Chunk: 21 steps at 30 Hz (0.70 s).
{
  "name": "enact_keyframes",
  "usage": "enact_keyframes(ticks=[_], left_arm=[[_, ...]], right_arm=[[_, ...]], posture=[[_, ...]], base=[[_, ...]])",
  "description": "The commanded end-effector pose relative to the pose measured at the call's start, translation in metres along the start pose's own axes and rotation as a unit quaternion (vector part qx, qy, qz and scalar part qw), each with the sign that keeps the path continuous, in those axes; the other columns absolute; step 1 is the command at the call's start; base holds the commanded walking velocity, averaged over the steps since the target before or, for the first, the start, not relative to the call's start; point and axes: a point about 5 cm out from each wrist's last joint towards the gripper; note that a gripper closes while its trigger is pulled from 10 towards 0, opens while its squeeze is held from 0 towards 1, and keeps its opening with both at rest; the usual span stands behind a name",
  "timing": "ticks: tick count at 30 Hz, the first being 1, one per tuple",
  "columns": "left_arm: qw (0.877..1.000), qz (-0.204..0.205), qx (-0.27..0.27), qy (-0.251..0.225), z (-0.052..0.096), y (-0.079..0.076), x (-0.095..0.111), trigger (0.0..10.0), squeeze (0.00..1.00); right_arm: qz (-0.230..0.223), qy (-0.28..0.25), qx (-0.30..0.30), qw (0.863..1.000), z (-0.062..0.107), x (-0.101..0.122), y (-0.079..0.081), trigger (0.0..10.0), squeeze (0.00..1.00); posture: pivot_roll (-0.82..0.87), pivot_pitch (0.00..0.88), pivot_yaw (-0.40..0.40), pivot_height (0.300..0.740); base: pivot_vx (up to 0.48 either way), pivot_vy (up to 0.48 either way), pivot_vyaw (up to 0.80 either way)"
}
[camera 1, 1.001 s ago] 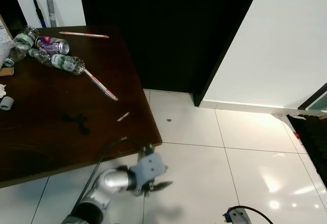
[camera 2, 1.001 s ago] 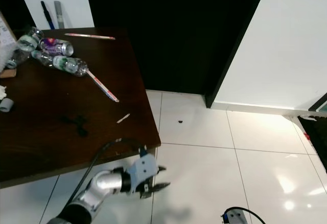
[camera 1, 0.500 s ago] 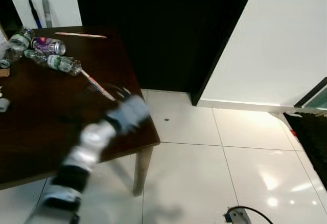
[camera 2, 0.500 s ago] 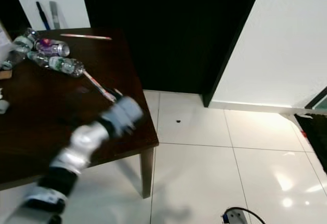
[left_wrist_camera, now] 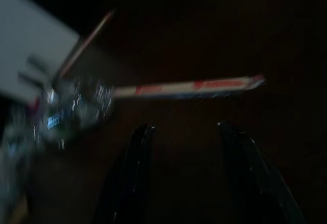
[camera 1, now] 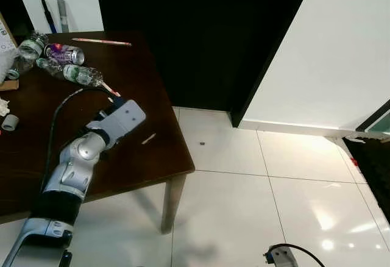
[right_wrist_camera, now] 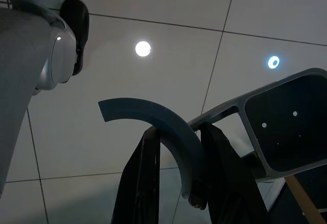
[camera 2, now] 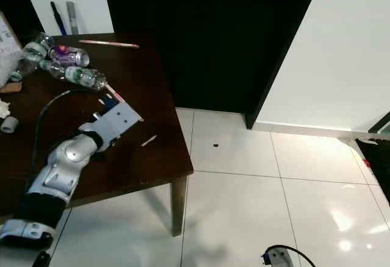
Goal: Picking trash to rubbish bin
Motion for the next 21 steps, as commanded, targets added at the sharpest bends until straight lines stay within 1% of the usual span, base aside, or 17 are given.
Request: enact_keyframes(ticks=[1, 2, 3, 5, 8, 9, 11, 13, 14, 16, 18, 21], left_arm=[[0.995, 0.096, -0.018, 0.018, 0.002, -0.014, -0.001, 10.0, 0.00], [0.995, 0.096, -0.018, 0.018, 0.002, -0.014, -0.001, 10.0, 0.00], [0.992, 0.109, -0.026, 0.055, 0.005, -0.017, -0.002, 10.0, 0.00], [0.990, 0.104, -0.016, 0.091, 0.008, -0.015, -0.004, 10.0, 0.00], [0.989, 0.104, -0.011, 0.102, 0.010, -0.014, -0.004, 10.0, 0.00], [0.986, 0.115, -0.002, 0.118, 0.013, -0.011, 0.000, 10.0, 0.00], [0.985, 0.119, 0.002, 0.122, 0.015, -0.010, 0.002, 10.0, 0.00], [0.986, 0.105, 0.010, 0.131, 0.016, -0.009, 0.005, 10.0, 0.00], [0.986, 0.105, 0.010, 0.131, 0.016, -0.009, 0.005, 10.0, 0.00], [0.988, 0.068, 0.020, 0.137, 0.020, -0.003, 0.008, 10.0, 0.00], [0.988, 0.045, 0.025, 0.146, 0.025, 0.002, 0.009, 10.0, 0.00], [0.986, 0.023, -0.003, 0.163, 0.036, 0.007, 0.003, 10.0, 0.00]], right_arm=[[0.001, 0.014, -0.003, 1.000, 0.000, -0.009, -0.002, 10.0, 0.00], [0.001, 0.014, -0.003, 1.000, 0.000, -0.009, -0.002, 10.0, 0.00], [0.001, 0.015, -0.004, 1.000, 0.000, -0.010, -0.003, 10.0, 0.00], [0.001, 0.016, -0.005, 1.000, 0.000, -0.012, -0.003, 10.0, 0.00], [0.001, 0.017, -0.005, 1.000, 0.000, -0.012, -0.004, 10.0, 0.00], [0.000, 0.017, -0.006, 1.000, 0.000, -0.013, -0.004, 10.0, 0.00], [0.000, 0.017, -0.007, 1.000, 0.000, -0.013, -0.005, 10.0, 0.00], [-0.001, 0.018, -0.007, 1.000, 0.000, -0.014, -0.005, 10.0, 0.00], [-0.001, 0.018, -0.007, 1.000, 0.000, -0.014, -0.005, 10.0, 0.00], [0.001, 0.019, -0.007, 1.000, 0.000, -0.015, -0.005, 10.0, 0.00], [0.003, 0.020, -0.007, 1.000, 0.000, -0.015, -0.005, 10.0, 0.00], [0.005, 0.021, -0.006, 1.000, 0.000, -0.016, -0.005, 10.0, 0.00]], posture=[[0.21, 0.109, -0.085, 0.740], [0.21, 0.109, -0.085, 0.740], [0.21, 0.115, -0.085, 0.740], [0.21, 0.115, -0.083, 0.740], [0.21, 0.115, -0.083, 0.740], [0.21, 0.119, -0.079, 0.740], [0.21, 0.119, -0.079, 0.740], [0.21, 0.120, -0.080, 0.740], [0.21, 0.120, -0.080, 0.740], [0.21, 0.124, -0.081, 0.740], [0.21, 0.125, -0.081, 0.740], [0.21, 0.127, -0.085, 0.740]], base=[[0.000, 0.000, 0.00], [0.000, 0.000, 0.00], [0.000, 0.000, 0.00], [0.000, 0.000, 0.00], [0.000, 0.000, 0.00], [0.000, 0.000, 0.00], [0.000, 0.000, 0.00], [0.000, 0.000, 0.00], [0.000, 0.000, 0.00], [0.000, 0.000, 0.00], [0.000, 0.000, 0.00], [0.000, 0.000, 0.00]])
Point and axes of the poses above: a point about 5 cm out from each wrist's last joint towards the gripper, its own z axis pointing back from the gripper into the wrist, its own x axis along the axis of the wrist's last joint, y = z × x, and after that the axes turned 14 degrees about -z, right-handed
